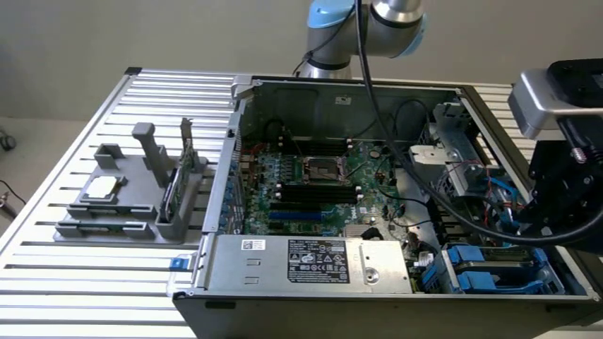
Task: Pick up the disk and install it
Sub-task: 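Insert the first disk wire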
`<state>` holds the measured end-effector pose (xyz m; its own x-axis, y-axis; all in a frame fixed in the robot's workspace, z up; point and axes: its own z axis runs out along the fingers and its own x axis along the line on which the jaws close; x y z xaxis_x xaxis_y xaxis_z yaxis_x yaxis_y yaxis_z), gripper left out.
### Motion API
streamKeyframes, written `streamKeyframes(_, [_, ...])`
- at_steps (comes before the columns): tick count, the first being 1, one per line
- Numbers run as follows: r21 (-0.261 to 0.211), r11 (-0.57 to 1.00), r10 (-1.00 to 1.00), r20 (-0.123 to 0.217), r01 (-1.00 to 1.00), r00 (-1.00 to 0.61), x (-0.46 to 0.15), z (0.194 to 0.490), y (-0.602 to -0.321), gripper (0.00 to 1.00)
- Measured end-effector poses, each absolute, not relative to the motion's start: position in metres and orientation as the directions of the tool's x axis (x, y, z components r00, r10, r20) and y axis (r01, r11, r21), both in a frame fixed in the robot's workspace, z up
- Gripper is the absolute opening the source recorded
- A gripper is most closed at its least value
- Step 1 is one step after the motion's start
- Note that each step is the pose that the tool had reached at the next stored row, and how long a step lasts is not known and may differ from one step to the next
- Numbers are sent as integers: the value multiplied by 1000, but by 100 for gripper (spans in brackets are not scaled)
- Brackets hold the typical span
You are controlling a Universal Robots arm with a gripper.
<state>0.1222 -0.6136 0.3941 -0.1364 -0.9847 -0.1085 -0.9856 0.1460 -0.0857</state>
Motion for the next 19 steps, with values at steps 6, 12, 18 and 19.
streamKeyframes(6, [-78, 219, -971, -111, -973, -210, 122, 394, -614, 22])
streamKeyframes(12, [-47, 236, -967, -110, -970, -230, 122, 394, -614, 22])
streamKeyframes(18, [-41, 271, -957, -119, -962, -264, 122, 394, -614, 22])
streamKeyframes(19, [-40, 283, -953, -121, -958, -277, 122, 394, -614, 22])
